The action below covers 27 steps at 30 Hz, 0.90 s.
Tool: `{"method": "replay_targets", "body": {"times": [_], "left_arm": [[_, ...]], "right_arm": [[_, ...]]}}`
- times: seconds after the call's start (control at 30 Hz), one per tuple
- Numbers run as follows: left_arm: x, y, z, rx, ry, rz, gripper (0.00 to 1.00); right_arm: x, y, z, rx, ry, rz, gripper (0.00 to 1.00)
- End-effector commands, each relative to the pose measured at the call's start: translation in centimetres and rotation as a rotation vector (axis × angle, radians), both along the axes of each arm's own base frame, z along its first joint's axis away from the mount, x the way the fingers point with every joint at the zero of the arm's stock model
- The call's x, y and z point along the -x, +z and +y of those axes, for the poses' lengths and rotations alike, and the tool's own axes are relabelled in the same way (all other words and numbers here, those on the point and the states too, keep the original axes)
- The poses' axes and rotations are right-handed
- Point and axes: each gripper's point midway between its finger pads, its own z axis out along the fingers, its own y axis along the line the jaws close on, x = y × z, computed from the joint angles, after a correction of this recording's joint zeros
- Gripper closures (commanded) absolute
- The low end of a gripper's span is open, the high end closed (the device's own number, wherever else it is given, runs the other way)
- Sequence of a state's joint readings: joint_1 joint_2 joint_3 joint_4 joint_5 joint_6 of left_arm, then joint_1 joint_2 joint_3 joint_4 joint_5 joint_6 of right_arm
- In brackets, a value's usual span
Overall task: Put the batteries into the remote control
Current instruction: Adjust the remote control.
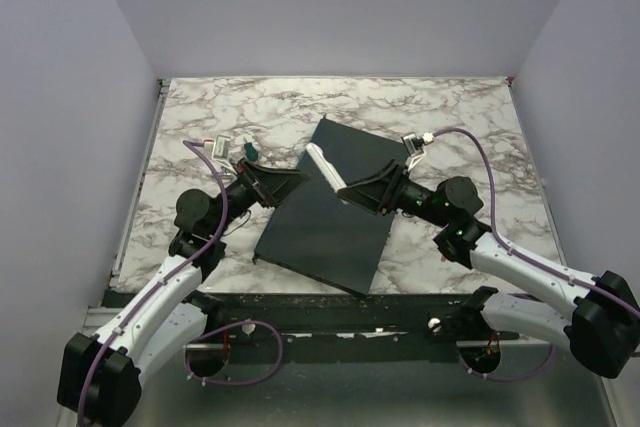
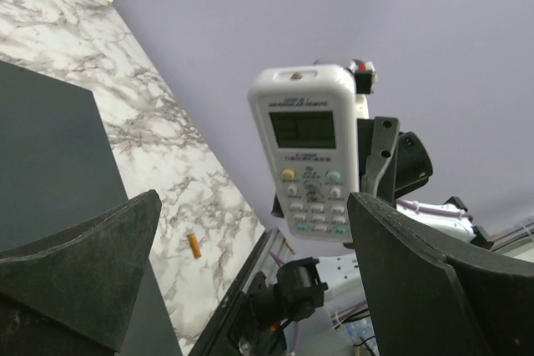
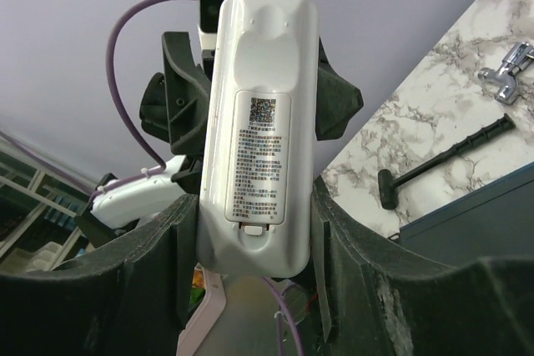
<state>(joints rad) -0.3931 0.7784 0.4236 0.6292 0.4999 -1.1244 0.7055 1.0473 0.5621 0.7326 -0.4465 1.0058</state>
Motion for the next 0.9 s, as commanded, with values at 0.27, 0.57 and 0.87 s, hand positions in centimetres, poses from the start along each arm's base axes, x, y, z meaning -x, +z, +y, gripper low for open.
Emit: {"method": "replay_targets", "body": {"times": [0.27, 0.57, 0.87], "left_arm": [[-0.4, 4.1, -1.8, 0.119, -0.030, -0.088, 0.02], [-1.1, 4.8, -3.1, 0.111, -0.040, -0.095, 0.13], [-0.7, 4.8, -4.3, 0.114, -0.082, -0.106, 0.60]], "right_arm": [[0.9, -0.7, 0.6, -0.010, 0.080, -0.024, 0.99], [1.7, -1.3, 0.8, -0.018, 0.130, -0.024, 0.99], [0.7, -2.7, 0.7, -0.002, 0.077, 0.003, 0.99]]}}
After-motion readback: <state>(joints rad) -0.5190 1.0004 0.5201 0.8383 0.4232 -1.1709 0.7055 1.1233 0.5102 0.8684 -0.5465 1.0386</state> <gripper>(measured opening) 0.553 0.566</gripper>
